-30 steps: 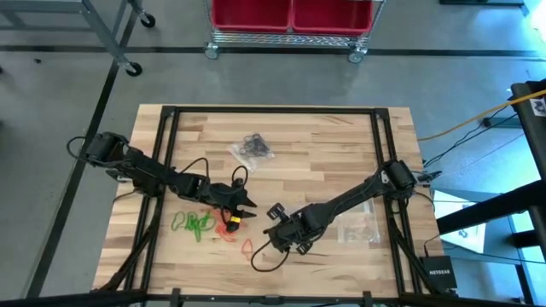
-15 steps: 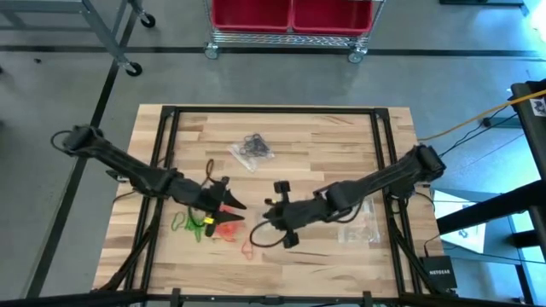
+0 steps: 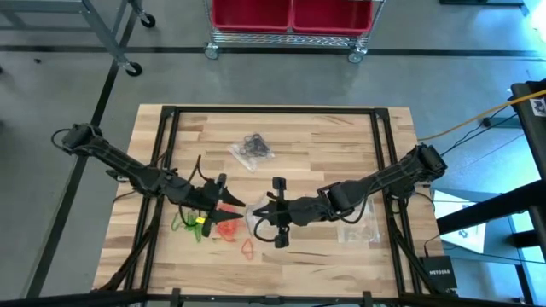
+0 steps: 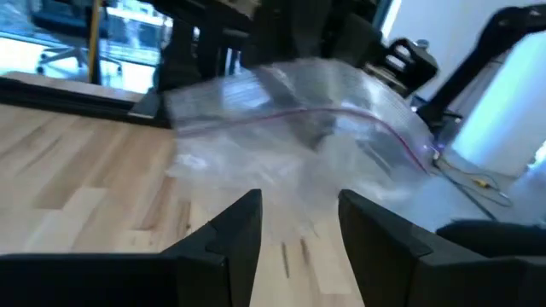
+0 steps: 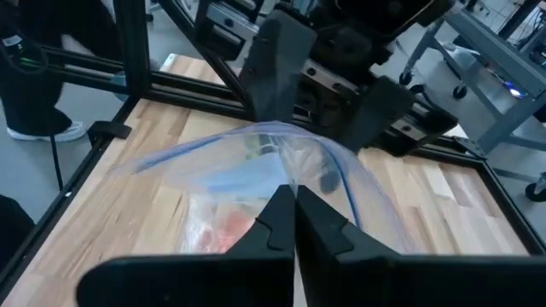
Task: Sort rubber bands
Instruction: Open the transparent zip bag
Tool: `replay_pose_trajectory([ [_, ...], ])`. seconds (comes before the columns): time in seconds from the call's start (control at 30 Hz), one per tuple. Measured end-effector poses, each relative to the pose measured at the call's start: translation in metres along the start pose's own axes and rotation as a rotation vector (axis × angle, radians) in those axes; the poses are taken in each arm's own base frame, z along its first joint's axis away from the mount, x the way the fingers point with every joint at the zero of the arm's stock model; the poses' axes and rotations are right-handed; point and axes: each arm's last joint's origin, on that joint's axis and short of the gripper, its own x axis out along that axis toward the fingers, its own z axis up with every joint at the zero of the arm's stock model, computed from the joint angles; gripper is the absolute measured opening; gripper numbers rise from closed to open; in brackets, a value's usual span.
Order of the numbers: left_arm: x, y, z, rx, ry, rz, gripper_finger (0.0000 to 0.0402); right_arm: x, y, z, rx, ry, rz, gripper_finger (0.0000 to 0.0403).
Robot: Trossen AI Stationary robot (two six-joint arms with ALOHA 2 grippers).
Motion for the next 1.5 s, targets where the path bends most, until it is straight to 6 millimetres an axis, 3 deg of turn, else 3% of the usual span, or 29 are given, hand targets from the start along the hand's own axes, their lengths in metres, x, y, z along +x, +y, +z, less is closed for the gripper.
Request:
replay_pose_trajectory([
  [0.2, 0.0005, 0.0034, 0.0029, 0.02, -0.039, 0.07, 0.015, 0.001, -0.0022, -0.0002, 0.001, 0.002, -0.005, 0.0],
  [1.13, 0.0037, 0.003, 0.0073, 0.056, -0.079, -0.002, 0.015, 0.0048, -0.0019, -0.0029, -0.007, 0.011, -0.009, 0.0],
  [1.5, 0.0085, 0.0024, 0.002, 0.051, -0.054, -0.019, 0.0118, 0.0067, -0.0071, -0.0032, -0.002, 0.014, -0.043, 0.0],
])
